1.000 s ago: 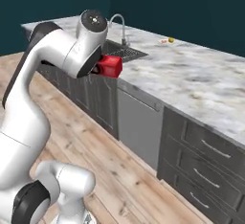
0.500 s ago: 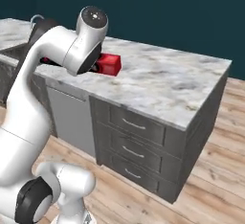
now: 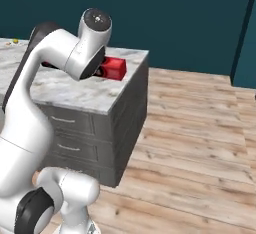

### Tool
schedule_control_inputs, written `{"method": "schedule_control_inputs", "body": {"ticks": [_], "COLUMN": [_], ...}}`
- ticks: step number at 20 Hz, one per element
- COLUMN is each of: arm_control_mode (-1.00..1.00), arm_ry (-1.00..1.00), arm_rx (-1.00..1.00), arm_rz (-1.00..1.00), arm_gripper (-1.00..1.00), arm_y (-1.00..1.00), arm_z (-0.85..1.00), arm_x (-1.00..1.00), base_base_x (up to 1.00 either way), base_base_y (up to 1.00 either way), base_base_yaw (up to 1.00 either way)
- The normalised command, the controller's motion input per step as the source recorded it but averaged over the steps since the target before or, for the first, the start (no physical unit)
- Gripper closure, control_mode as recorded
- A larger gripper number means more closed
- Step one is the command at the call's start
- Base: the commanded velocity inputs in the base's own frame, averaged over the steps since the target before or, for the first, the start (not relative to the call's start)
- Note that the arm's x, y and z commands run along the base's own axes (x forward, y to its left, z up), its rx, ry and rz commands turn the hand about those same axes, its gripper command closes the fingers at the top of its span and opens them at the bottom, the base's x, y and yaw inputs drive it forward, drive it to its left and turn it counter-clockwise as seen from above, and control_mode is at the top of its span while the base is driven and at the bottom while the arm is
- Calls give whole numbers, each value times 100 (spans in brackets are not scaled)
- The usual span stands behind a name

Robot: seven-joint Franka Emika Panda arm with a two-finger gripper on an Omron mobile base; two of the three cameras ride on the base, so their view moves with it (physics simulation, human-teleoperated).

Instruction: Retrieve the tupperware and aluminum foil from the cabinet and place them on the dining counter near the plate with lemon and shrimp to prepare for storing leftovers.

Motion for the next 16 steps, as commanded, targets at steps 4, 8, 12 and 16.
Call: {"method": "schedule_control_inputs", "body": {"ticks": [4, 8, 12, 16], "arm_control_mode": [100, 100, 100, 100], "arm_ry": [0, 0, 0, 0], "arm_rx": [0, 0, 0, 0], "arm_rz": [0, 0, 0, 0], "arm_gripper": [100, 100, 100, 100], "arm_y": [0, 0, 0, 0], "arm_z": [0, 0, 0, 0], "arm_x": [0, 0, 0, 0], "base_base_x": [35, 65, 84, 98], "base_base_y": [-91, -62, -54, -53], "base_base_yaw": [-19, 4, 11, 11]}}
